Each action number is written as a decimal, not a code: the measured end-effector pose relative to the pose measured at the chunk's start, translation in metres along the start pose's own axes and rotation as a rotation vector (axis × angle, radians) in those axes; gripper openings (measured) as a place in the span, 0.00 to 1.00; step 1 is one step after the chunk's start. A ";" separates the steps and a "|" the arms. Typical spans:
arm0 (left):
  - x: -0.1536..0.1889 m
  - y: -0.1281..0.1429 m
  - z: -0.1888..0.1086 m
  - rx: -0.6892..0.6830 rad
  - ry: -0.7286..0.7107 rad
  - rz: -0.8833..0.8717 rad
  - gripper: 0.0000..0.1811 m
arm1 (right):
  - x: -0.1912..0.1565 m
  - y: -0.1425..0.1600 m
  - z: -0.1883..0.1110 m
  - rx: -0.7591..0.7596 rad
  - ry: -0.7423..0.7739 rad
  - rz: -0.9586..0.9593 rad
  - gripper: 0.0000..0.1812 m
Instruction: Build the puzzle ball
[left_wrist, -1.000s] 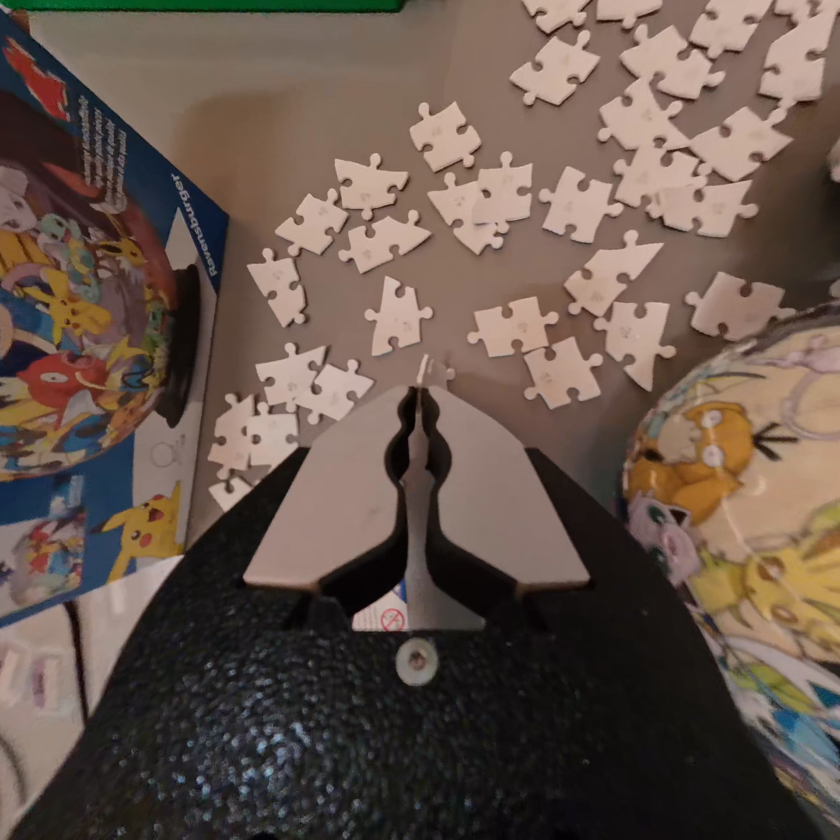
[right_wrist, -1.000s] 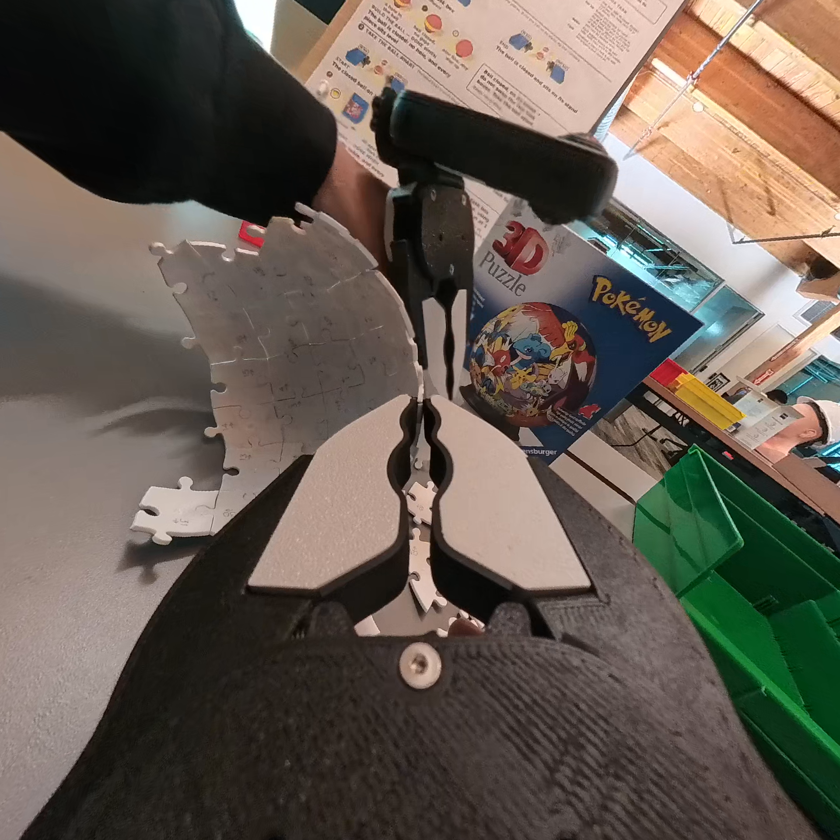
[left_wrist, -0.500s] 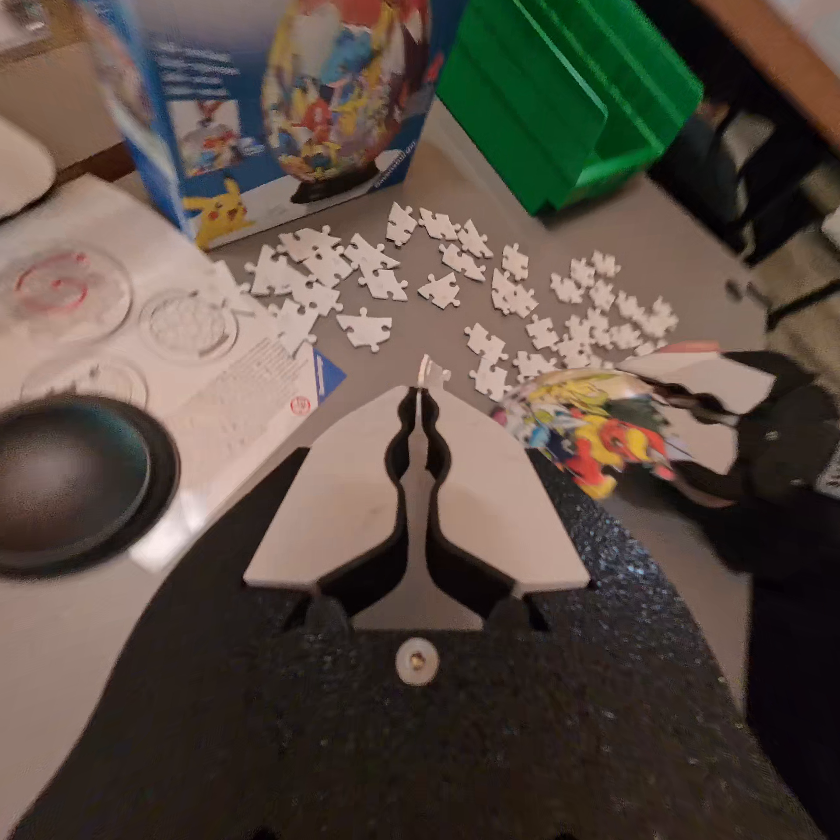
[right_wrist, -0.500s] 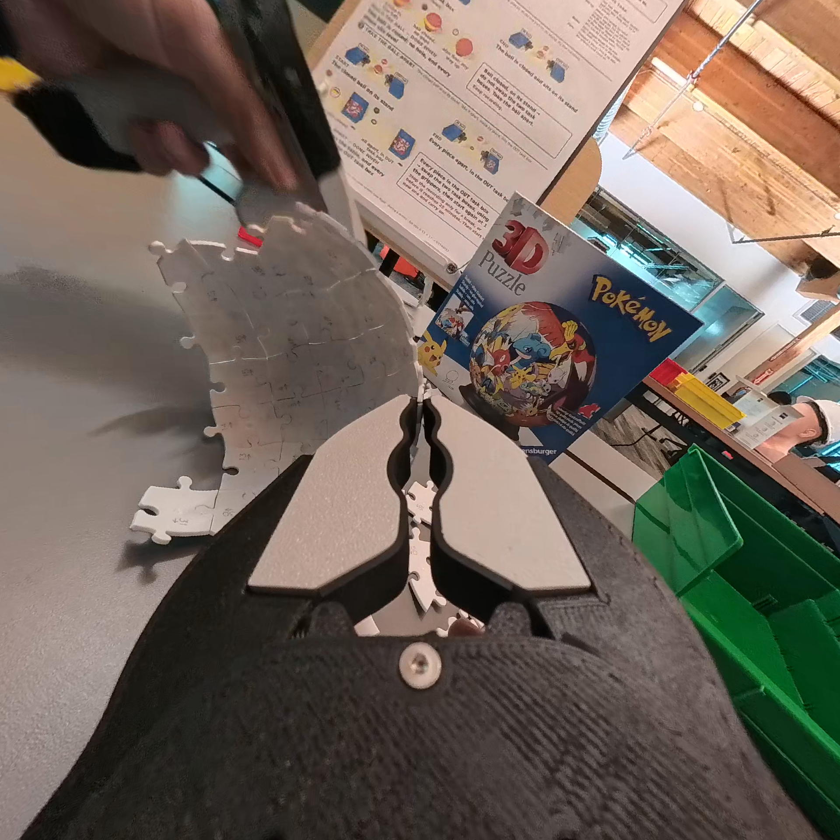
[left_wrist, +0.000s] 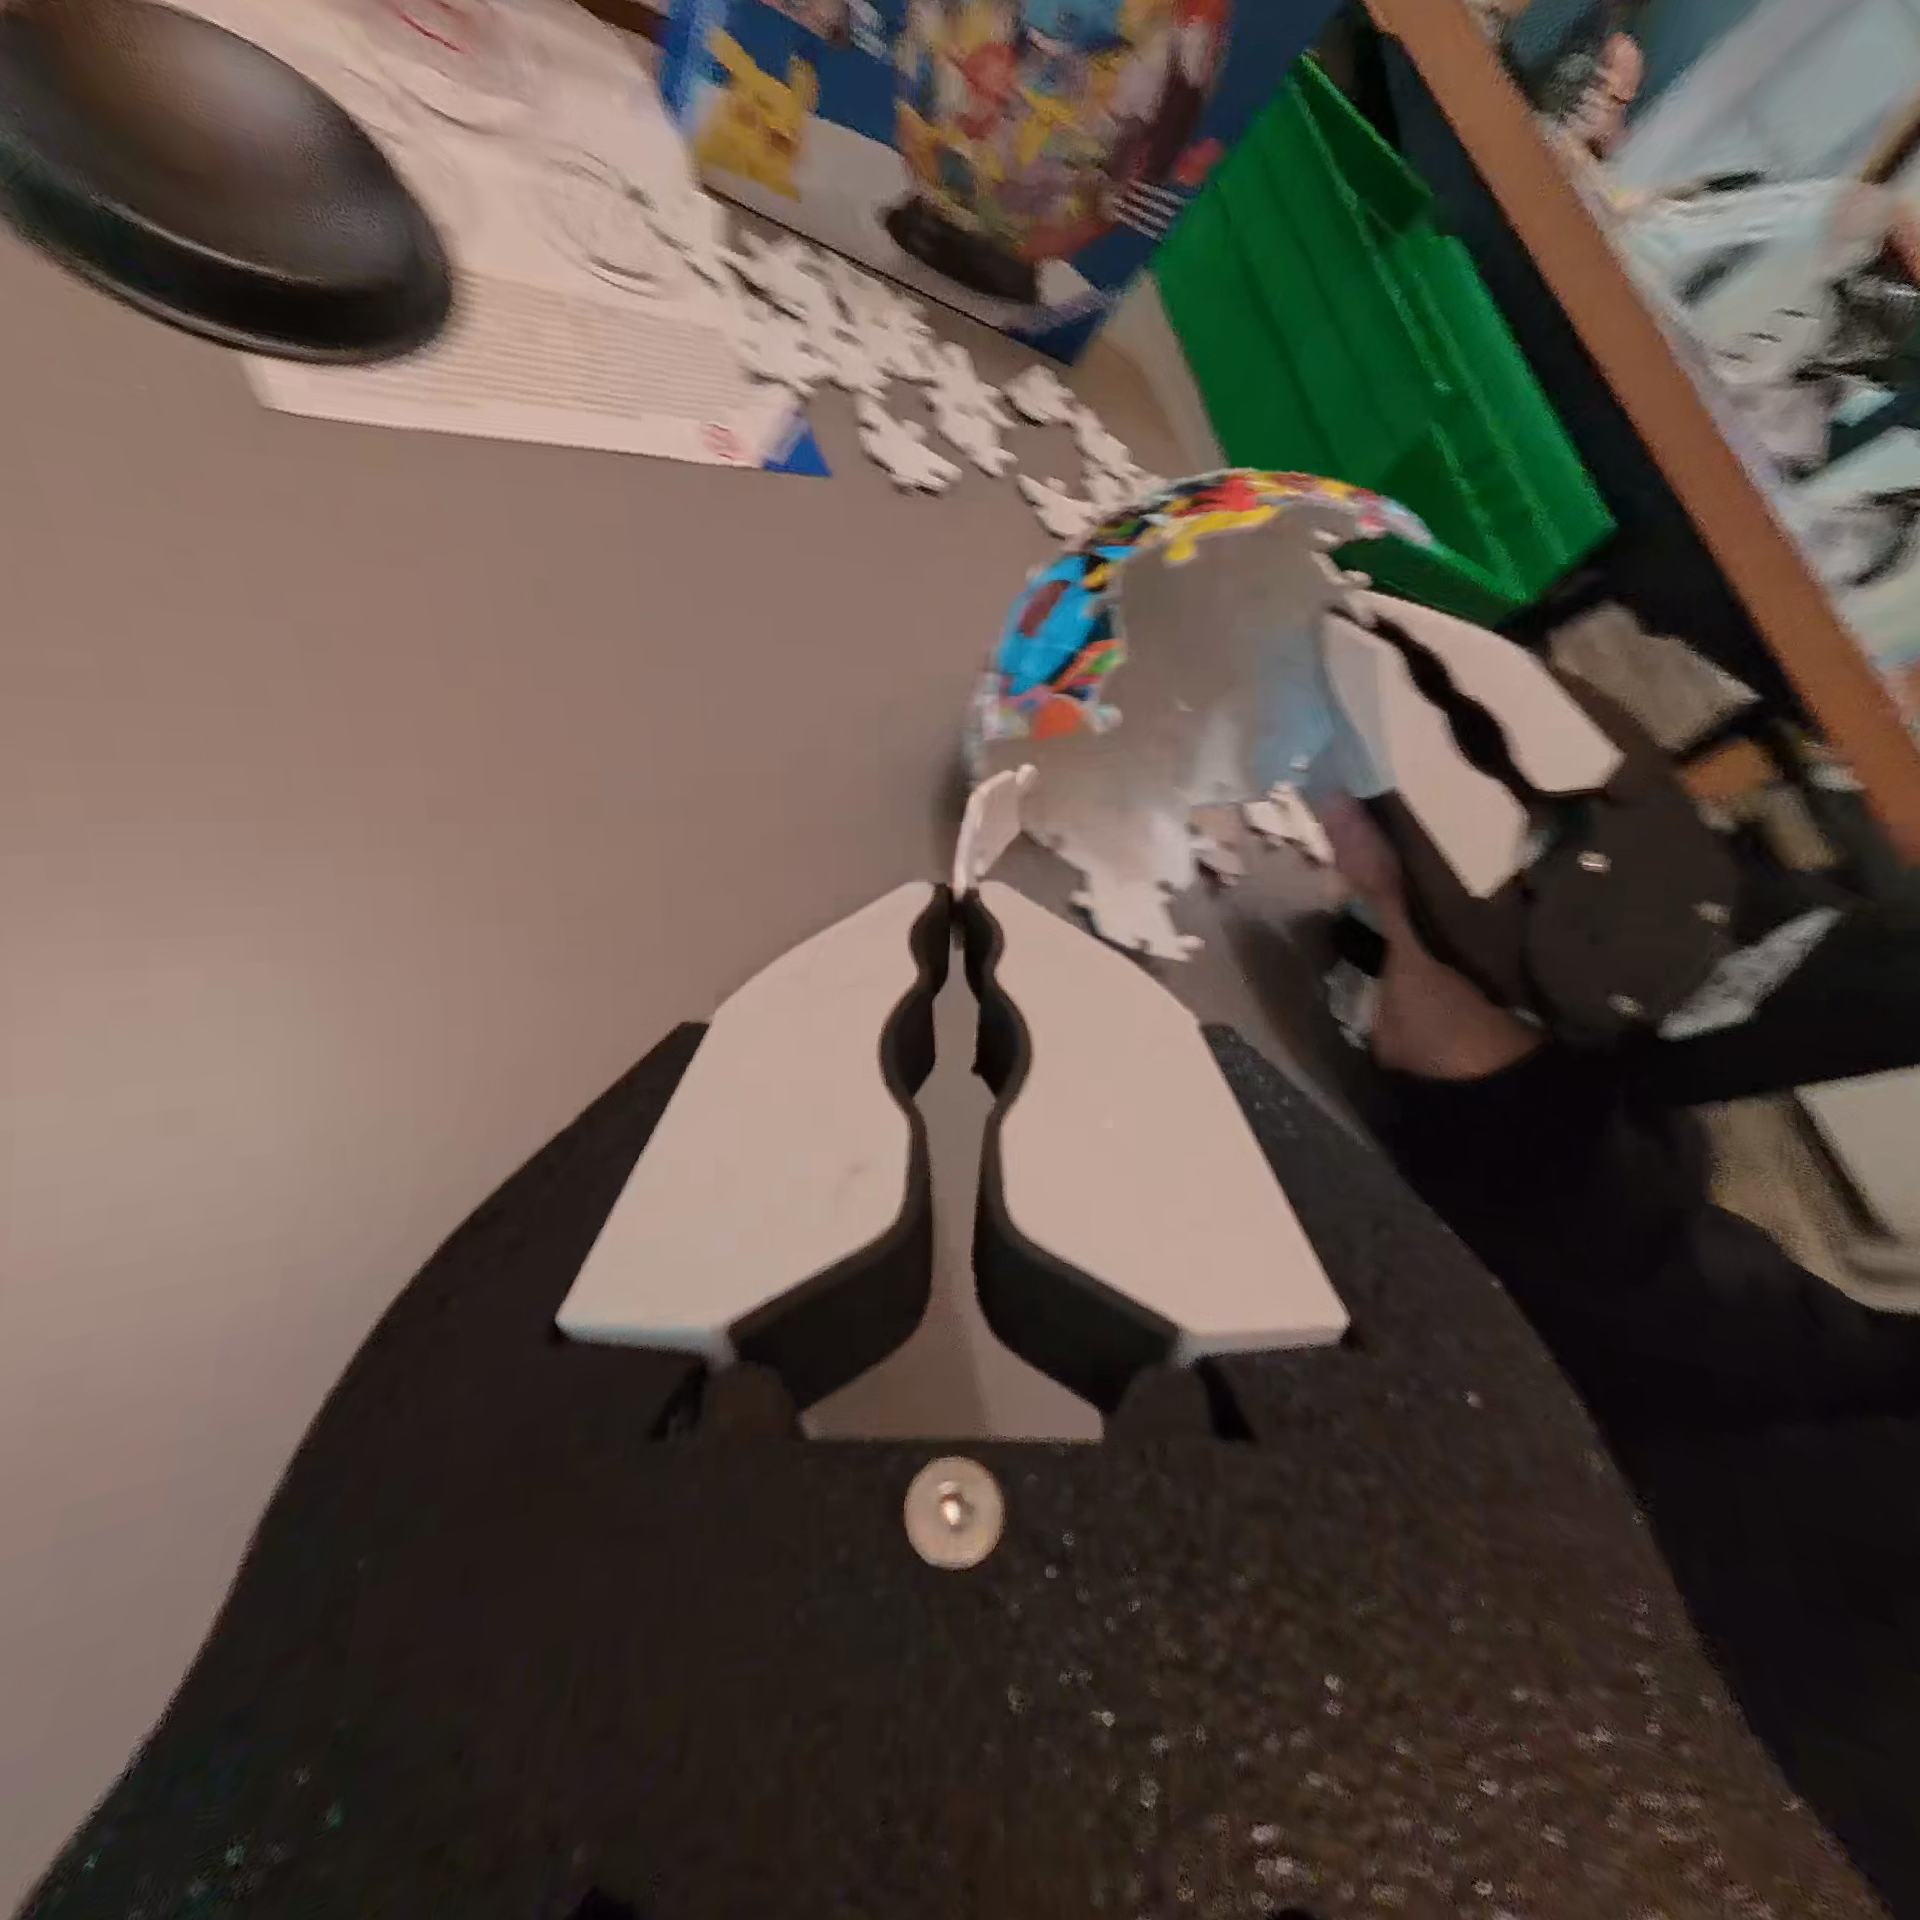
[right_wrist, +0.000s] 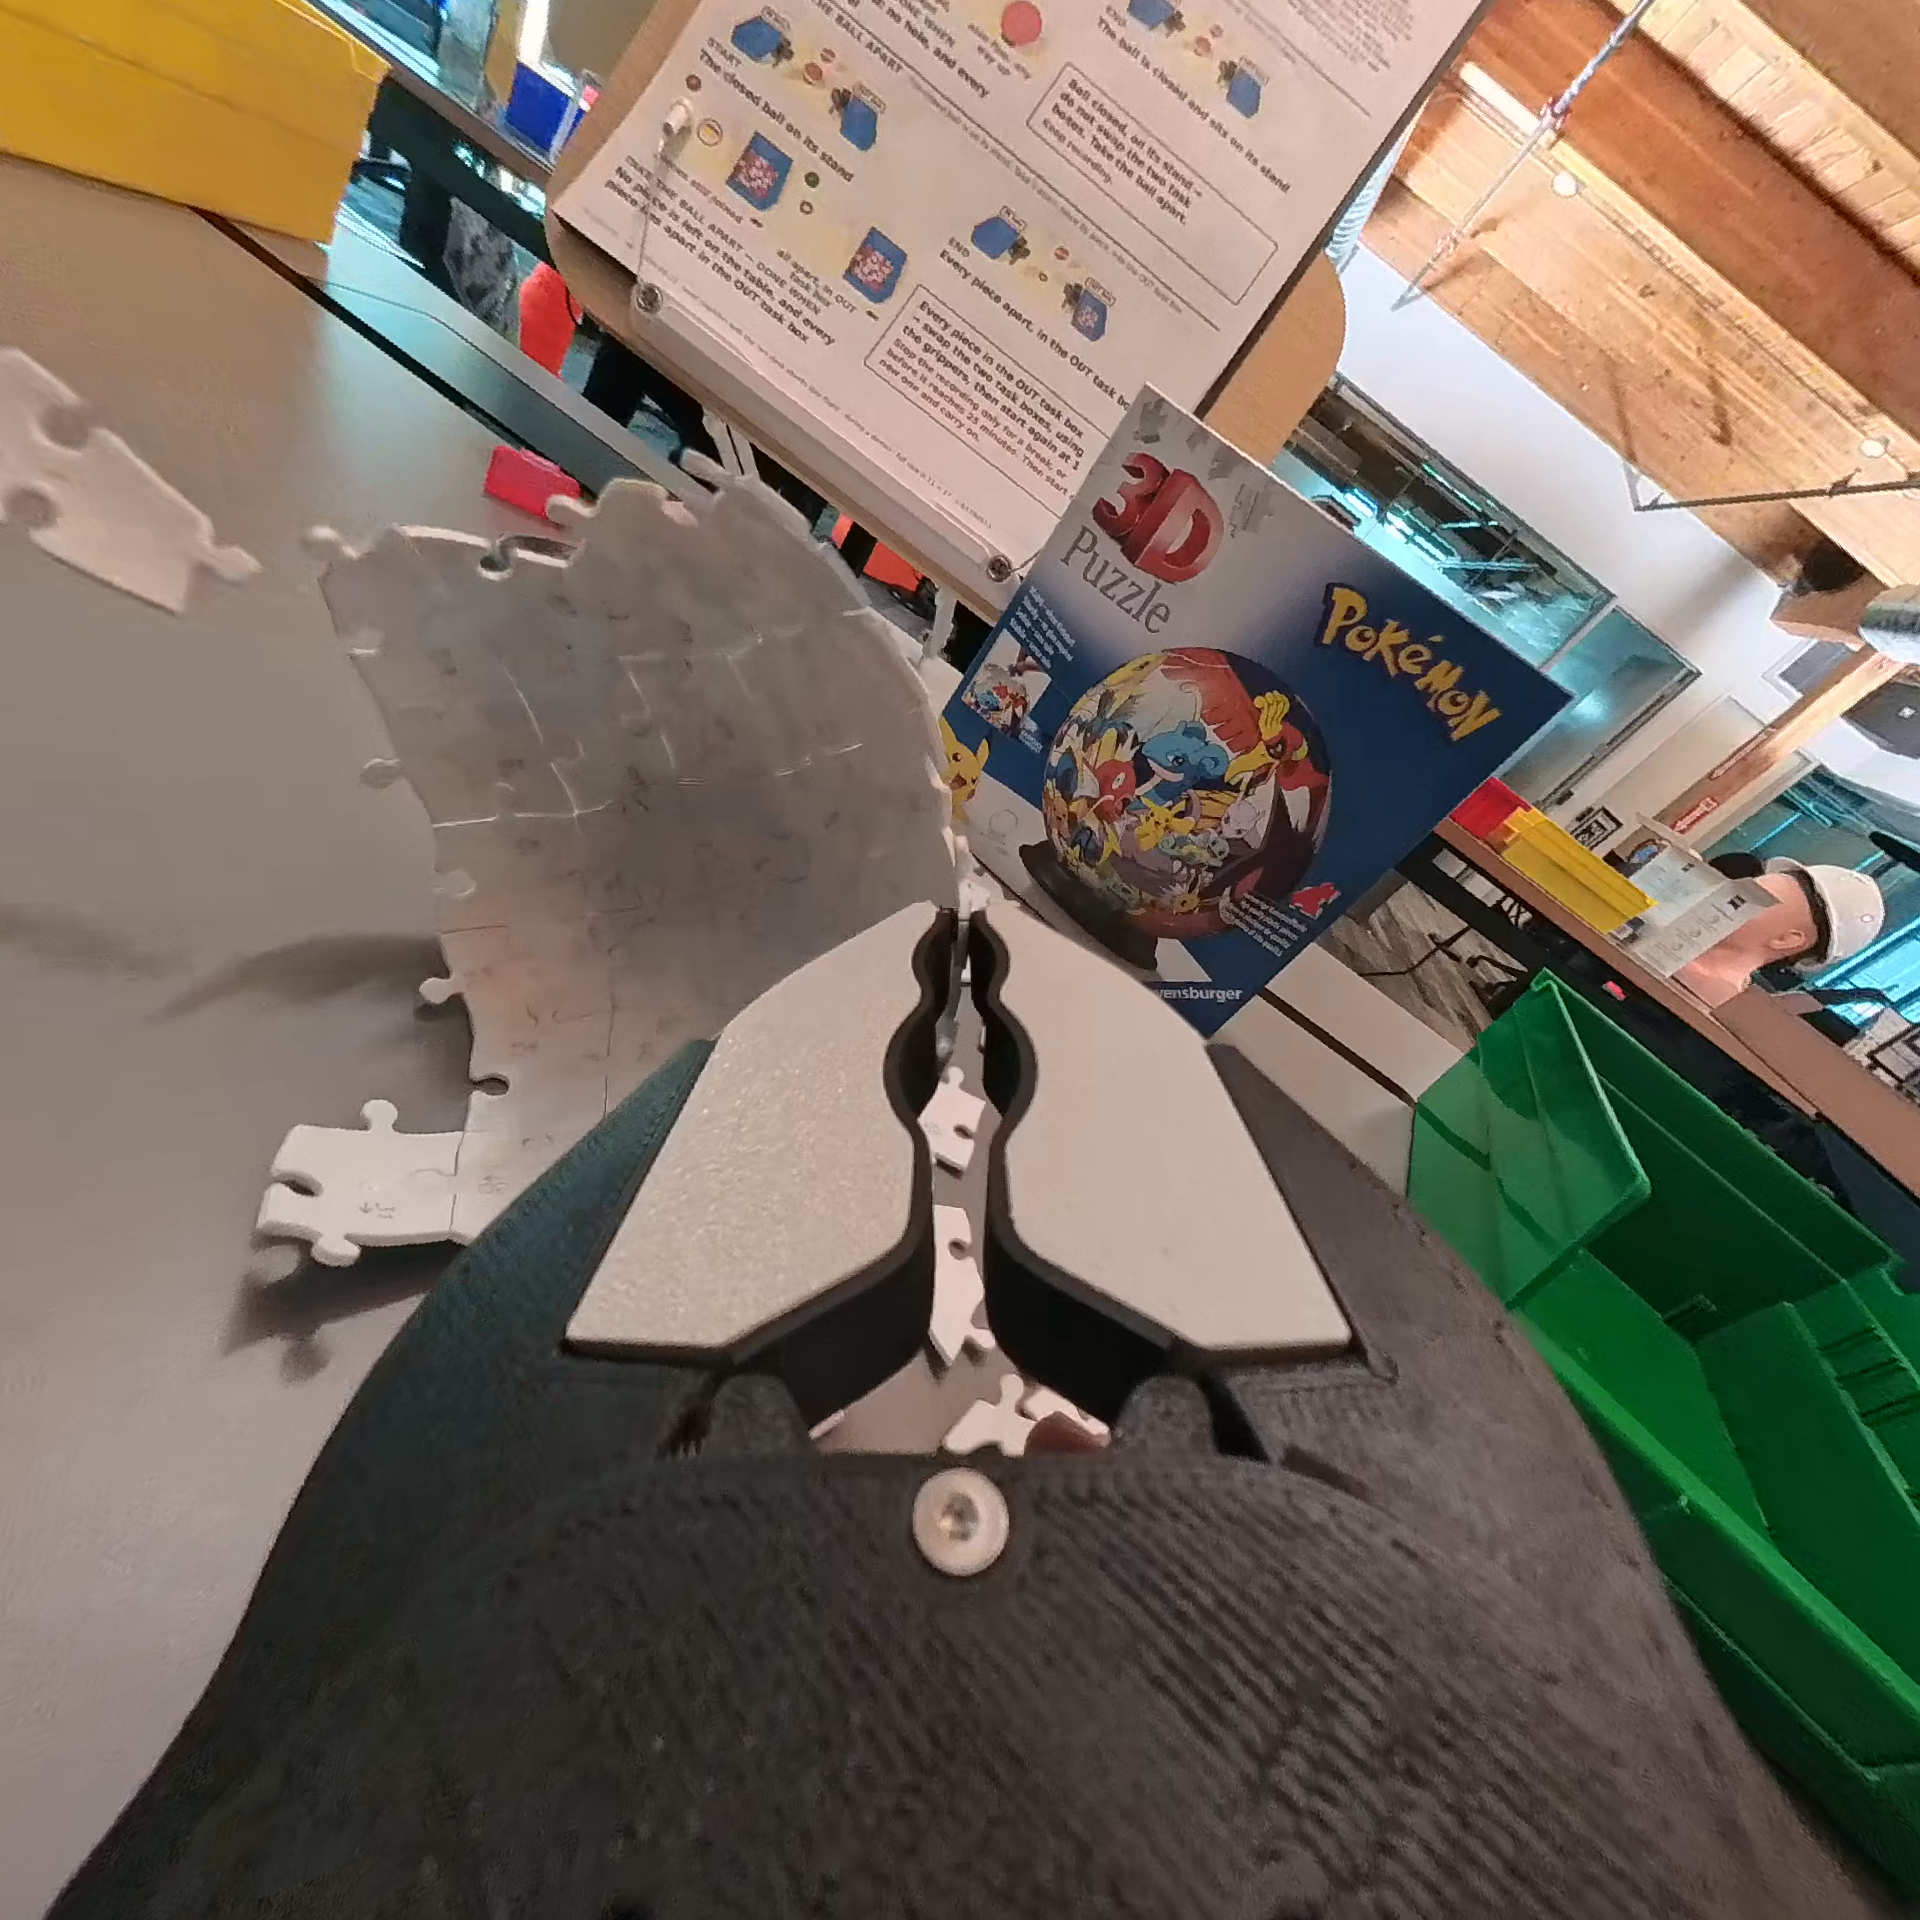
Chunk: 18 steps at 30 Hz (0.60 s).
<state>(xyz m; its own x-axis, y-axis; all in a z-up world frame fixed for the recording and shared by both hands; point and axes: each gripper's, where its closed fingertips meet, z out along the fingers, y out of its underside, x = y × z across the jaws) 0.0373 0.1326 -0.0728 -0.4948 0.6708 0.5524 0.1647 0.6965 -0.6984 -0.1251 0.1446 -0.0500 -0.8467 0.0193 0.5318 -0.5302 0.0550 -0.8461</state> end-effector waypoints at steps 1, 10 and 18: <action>-0.007 0.001 -0.005 0.026 -0.053 0.019 0.01 | 0.000 -0.001 0.000 0.004 0.002 -0.002 0.02; 0.001 0.051 0.013 -0.050 0.007 -0.157 0.01 | -0.009 -0.018 -0.003 0.075 0.010 -0.165 0.02; 0.000 0.058 0.023 -0.073 -0.013 -0.140 0.04 | -0.011 -0.021 -0.004 0.086 0.018 -0.193 0.02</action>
<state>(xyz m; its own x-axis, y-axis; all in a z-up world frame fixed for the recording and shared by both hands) 0.0274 0.1669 -0.1237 -0.5281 0.5627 0.6360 0.1546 0.8001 -0.5796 -0.1043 0.1468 -0.0379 -0.7281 0.0349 0.6845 -0.6854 -0.0256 -0.7277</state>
